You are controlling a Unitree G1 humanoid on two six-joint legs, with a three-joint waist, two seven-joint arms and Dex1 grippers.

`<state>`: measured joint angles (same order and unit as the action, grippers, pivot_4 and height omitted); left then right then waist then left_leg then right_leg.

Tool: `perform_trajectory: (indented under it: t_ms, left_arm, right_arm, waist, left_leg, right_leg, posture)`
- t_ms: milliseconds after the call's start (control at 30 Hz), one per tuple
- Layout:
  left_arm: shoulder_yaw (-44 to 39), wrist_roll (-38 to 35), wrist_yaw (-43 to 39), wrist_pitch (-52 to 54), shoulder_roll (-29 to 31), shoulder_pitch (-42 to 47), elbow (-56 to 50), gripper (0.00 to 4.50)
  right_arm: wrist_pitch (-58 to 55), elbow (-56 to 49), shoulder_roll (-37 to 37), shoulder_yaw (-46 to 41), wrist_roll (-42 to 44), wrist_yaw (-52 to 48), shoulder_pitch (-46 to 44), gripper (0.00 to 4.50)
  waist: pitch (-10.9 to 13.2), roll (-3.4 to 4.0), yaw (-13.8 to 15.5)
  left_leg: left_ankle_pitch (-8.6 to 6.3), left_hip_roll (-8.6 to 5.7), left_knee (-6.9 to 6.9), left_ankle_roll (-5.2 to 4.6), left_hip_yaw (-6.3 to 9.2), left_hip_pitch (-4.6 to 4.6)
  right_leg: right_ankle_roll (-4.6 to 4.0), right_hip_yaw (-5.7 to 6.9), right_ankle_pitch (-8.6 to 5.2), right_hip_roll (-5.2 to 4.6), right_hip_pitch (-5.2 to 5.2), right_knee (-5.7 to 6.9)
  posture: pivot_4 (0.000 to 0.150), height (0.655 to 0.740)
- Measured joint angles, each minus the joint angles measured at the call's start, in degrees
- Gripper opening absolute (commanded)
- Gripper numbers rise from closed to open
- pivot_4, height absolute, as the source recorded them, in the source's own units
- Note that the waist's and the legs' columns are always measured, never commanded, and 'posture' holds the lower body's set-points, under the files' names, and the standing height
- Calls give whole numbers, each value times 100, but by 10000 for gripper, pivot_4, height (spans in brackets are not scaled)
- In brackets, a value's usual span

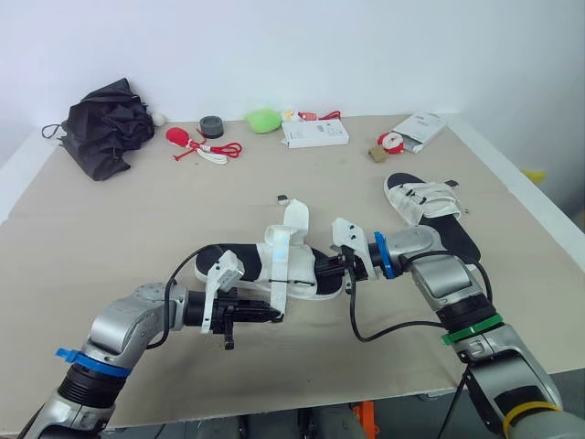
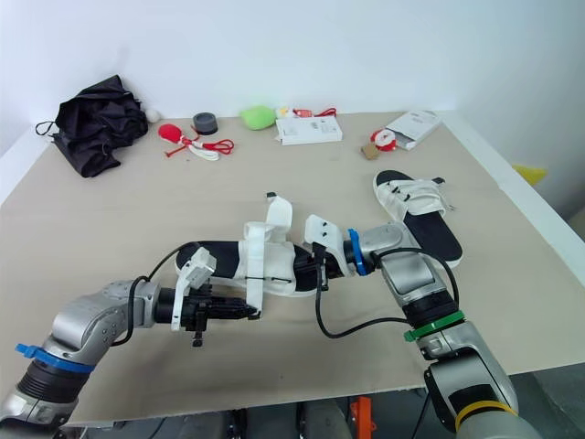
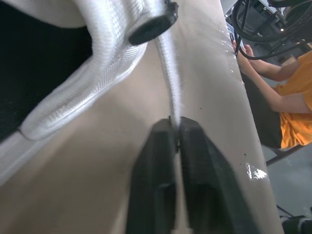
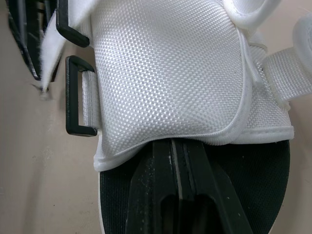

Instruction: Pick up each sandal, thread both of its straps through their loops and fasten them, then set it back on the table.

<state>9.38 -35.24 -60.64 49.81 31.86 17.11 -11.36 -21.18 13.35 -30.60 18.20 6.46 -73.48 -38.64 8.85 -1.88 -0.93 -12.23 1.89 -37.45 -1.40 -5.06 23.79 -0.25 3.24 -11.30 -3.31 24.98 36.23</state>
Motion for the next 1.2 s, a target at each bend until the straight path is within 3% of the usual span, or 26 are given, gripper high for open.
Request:
perform_trajectory:
  t_ms: [167, 367, 667, 733, 767, 867, 1200]
  left_arm:
    - [-39, -456, -125, 541, 198, 88, -96, 570]
    - [-263, -1542, -745, 1587, 882, 431, -357, 570]
    - [-386, -2755, -1242, 2884, 1330, 1776, -267, 570]
    - [-734, -3158, -677, 3240, 690, 2119, 219, 570]
    - [-758, -3202, -611, 3269, 661, 2150, 269, 570]
    - [-1458, -3399, 748, 3509, -336, 2619, 1377, 570]
    - [-2788, -3234, 3224, 3802, -1361, 2965, 3581, 570]
  right_arm:
    - [4, 4, 5, 1, 0, 0, -2, 0]
    - [30, 29, 25, 2, 0, -3, -12, 0]
    - [104, 68, 27, 27, 0, -34, -42, 0]
    - [106, 93, 27, 24, -1, -16, -53, 0]
    - [108, 91, 39, 32, -1, -2, -57, 0]
    - [111, 133, 27, 28, -2, -3, -65, 0]
    - [116, 191, 41, 36, -4, 24, -80, 0]
  waist:
    - [0, 0, -1]
    - [4, -3, -9]
    - [15, -18, -20]
    - [18, -24, -12]
    - [20, -28, -23]
    - [22, -32, -12]
    - [24, -34, -16]
  left_leg:
    - [0, 0, 0, 0, 1, 0]
    - [0, 2, 0, 1, 5, 1]
    - [3, -2, 1, 6, 15, 3]
    - [8, -2, -2, 5, 21, 3]
    - [9, -2, -2, 6, 21, 3]
    - [15, -10, -4, 3, 40, -3]
    - [23, -15, -4, 15, 43, -22]
  right_leg:
    - [-1, 0, 0, 1, 1, 0]
    - [-3, 2, -2, 6, 4, -1]
    - [-1, -2, -1, 14, -1, -2]
    - [5, -3, 2, 17, -6, -2]
    - [6, -7, 3, 21, -3, -2]
    - [15, -12, 8, 26, -22, -1]
    - [23, -11, 13, 22, -44, 1]
  posture:
    - [1500, 7400]
    - [1500, 7400]
    - [1500, 7400]
    - [1500, 7400]
    - [1500, 7400]
    - [1500, 7400]
    - [1500, 7400]
